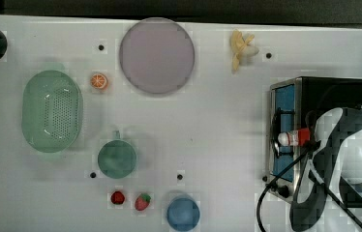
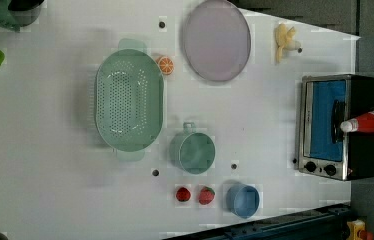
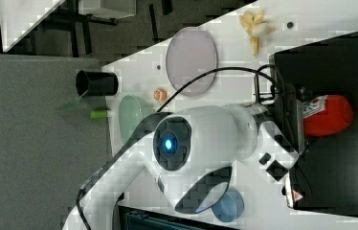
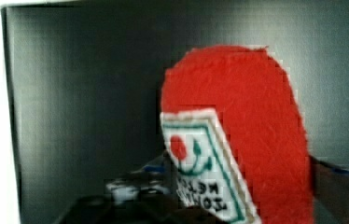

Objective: Pick Ketchup from oven and place it on table.

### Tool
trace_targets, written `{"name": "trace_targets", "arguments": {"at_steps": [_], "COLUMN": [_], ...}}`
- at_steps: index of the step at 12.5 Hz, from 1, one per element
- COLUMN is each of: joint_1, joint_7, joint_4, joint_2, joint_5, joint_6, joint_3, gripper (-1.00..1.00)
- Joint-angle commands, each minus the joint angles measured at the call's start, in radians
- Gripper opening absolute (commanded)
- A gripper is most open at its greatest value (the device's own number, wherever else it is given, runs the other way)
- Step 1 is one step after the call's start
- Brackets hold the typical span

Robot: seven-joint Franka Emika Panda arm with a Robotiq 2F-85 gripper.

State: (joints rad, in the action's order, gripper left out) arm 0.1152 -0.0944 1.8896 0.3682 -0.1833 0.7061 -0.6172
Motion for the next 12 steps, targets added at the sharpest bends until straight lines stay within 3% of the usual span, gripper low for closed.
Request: {"name": "trace_targets", "arguments": {"at_steps": [1, 5, 8, 12], "joint_1": [0.022, 0.013, -0.027, -0.093], "joint_7": [-0.014, -0.014, 0.029, 0.032], "joint_4": [-0.011, -0.051, -0.14, -0.285], "joint_2": [0.0, -0.023, -0.082, -0.16], "joint_5": [-0.01, -0.003, 0.033, 0.076], "joint_6": [-0.01, -0.017, -0.054, -0.286], "joint_3": [-0.004, -0.004, 0.001, 0.01], "gripper": [0.27, 0.27, 0.27, 0.27]}}
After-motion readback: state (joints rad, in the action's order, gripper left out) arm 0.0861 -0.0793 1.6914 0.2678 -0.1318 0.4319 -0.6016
